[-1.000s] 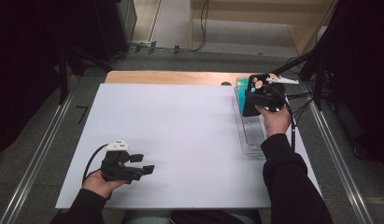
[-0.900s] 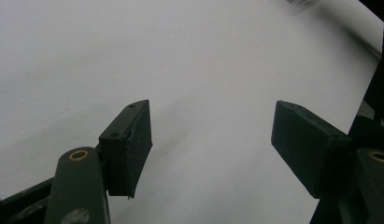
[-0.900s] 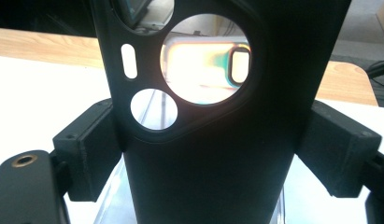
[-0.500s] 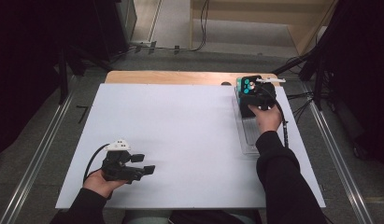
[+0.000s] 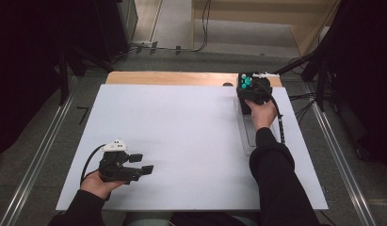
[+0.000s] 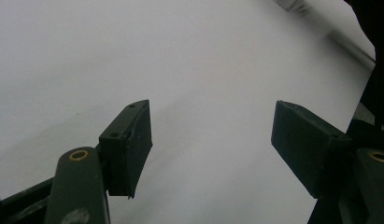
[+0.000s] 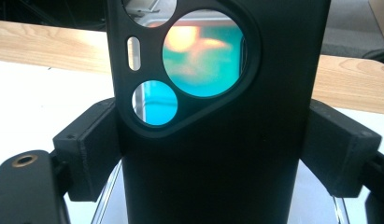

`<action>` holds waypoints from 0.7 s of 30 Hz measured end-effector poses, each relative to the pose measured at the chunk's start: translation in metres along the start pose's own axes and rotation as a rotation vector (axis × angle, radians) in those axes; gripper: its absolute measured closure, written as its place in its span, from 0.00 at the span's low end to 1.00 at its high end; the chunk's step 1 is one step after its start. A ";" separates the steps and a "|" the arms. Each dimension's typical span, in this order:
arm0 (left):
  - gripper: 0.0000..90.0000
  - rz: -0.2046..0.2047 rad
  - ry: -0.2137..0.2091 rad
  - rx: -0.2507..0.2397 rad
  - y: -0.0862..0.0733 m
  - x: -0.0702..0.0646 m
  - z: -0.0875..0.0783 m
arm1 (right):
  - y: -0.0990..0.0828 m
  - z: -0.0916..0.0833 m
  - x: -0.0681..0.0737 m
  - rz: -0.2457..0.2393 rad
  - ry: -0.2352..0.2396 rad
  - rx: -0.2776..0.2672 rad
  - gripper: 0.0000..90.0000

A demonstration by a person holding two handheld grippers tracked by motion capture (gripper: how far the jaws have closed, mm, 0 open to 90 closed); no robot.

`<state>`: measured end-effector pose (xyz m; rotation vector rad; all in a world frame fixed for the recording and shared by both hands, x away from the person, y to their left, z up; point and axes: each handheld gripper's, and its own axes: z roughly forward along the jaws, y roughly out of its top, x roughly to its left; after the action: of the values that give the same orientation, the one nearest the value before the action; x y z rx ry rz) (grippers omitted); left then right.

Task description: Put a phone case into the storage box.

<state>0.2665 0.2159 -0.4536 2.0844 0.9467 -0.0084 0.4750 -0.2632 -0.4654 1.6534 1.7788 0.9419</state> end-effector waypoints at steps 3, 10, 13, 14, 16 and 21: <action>0.32 0.002 0.001 -0.001 0.000 0.000 0.000 | 0.001 0.003 0.001 -0.004 -0.002 -0.003 0.13; 0.32 -0.007 -0.008 -0.001 0.000 0.001 0.000 | 0.000 0.002 -0.005 0.026 0.049 0.020 0.10; 0.32 -0.005 -0.002 0.002 0.001 0.001 0.000 | 0.000 0.002 -0.005 0.018 0.055 0.034 0.00; 0.32 -0.006 -0.002 0.002 0.001 0.001 0.000 | 0.000 0.002 -0.005 0.019 0.062 0.034 0.00; 0.32 -0.009 0.001 0.004 0.001 0.002 0.000 | 0.000 0.001 -0.005 0.019 0.073 0.033 0.00; 0.32 -0.014 0.001 0.006 0.001 0.003 0.000 | 0.003 -0.008 -0.004 0.034 0.076 0.030 0.00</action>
<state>0.2693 0.2176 -0.4537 2.0833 0.9629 -0.0180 0.4714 -0.2682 -0.4582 1.6914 1.8281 1.0104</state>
